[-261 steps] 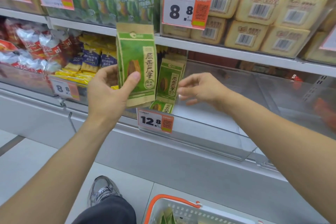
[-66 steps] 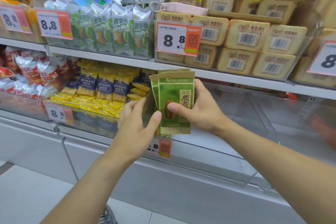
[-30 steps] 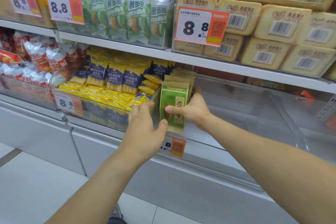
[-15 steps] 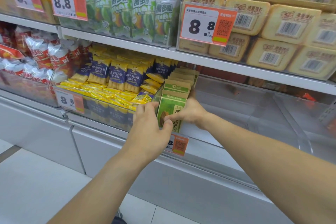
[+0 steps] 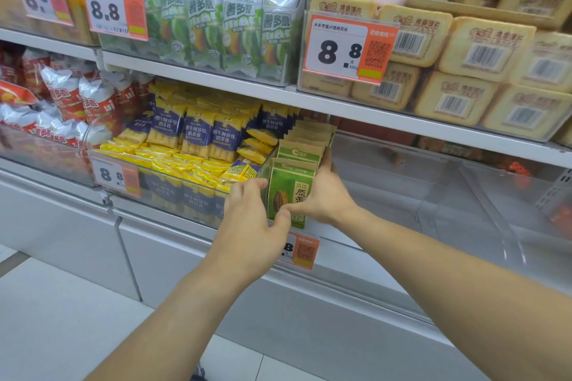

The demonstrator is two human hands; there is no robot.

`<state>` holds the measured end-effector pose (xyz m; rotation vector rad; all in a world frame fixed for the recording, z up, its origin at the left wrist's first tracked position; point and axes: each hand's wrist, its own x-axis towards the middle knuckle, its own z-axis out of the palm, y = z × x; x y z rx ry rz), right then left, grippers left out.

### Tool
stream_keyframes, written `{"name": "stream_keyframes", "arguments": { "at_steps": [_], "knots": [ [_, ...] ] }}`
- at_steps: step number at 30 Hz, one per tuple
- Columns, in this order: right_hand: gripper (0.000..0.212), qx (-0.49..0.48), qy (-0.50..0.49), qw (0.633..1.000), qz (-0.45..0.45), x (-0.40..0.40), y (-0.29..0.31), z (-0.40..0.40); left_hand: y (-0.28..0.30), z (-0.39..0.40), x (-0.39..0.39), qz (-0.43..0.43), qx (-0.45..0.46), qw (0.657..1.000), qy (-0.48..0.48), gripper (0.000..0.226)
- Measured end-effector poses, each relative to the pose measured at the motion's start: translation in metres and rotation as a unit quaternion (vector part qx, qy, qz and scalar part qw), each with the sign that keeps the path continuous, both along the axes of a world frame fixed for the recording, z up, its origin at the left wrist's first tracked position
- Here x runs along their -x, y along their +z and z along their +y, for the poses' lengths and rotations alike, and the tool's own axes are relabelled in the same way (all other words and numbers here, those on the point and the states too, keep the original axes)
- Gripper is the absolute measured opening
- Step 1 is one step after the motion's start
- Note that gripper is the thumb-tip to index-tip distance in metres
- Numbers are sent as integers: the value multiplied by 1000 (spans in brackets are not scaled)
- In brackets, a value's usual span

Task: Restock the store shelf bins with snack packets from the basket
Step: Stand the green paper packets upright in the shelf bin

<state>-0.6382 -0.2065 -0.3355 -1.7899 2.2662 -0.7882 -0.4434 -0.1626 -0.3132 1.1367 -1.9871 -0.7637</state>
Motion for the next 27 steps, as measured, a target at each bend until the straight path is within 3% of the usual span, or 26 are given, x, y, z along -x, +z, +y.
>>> {"name": "stream_keyframes", "arguments": {
  "at_steps": [2,7,20,25,27],
  "knots": [
    [143,9,-11,1000,10,3,-1,3,0,0,-1,3,-3,1000,-4,57],
    [122,51,-32,998,-26,6,-2,7,0,1,-1,8,-7,1000,-3,57],
    [126,-15,-59,996,-61,3,27,35,-1,3,1,14,-18,1000,16,59],
    [129,-29,-85,993,-78,7,40,56,3,9,0,33,47,995,77,41],
    [120,-10,-92,993,-75,8,47,68,8,14,-2,64,95,989,96,32]
  ]
}}
